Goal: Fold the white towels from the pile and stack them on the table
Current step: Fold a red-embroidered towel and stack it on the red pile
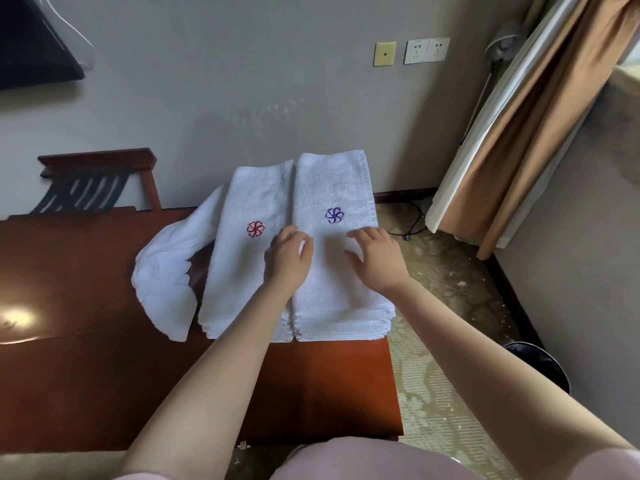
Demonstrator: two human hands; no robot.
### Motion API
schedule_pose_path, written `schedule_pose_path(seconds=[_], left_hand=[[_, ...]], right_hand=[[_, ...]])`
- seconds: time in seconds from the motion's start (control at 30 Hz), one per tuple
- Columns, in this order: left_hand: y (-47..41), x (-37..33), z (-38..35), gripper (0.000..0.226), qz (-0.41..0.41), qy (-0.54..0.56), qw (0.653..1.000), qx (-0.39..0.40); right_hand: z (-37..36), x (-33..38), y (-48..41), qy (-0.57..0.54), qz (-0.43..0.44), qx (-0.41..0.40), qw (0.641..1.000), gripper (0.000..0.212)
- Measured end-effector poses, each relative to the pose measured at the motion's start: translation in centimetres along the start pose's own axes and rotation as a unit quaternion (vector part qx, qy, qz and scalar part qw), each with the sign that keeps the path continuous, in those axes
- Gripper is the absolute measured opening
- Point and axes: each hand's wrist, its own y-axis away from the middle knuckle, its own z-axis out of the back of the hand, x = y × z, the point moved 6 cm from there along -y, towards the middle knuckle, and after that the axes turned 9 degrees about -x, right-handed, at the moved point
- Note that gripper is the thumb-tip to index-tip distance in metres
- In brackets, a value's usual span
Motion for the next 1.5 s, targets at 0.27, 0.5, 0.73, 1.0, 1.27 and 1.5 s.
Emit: schedule_pose_path(seconds=[0.27,0.5,0.73,1.0,1.27,1.5], left_hand=[[-3.3,2.1,3.6,0.021,0.046,-0.018,0.998,0.031],[-1.6,7.9,6.8,0.027,0.145,-0.046,0.987,0.054],[0.1,18.9,8.9,0.027,0.240,-0.042,0.968,0.058],[-1.7,32.8,11.8,0.048,0.234,-0.074,0.967,0.069],[-2.5,36.7,17.6,0.024,0.223,-0.045,0.971,0.068],[-1.7,39.9,23.2,0.020,0.212,-0.052,0.969,0.115]], right_hand=[[-0.7,4.4,-4.4,-0.115,-0.017,0.121,0.986,0.028],[-3.8,9.8,-5.7,-0.145,0.057,0.203,0.967,0.023],[-8.0,16.6,-6.5,-0.116,0.077,0.217,0.966,0.025],[-14.9,27.1,-8.6,-0.029,0.085,0.234,0.968,0.030],[-20.4,34.1,-9.0,-0.078,0.071,0.255,0.961,0.029],[-24.8,39.6,-9.0,-0.142,0.054,0.246,0.957,0.027]])
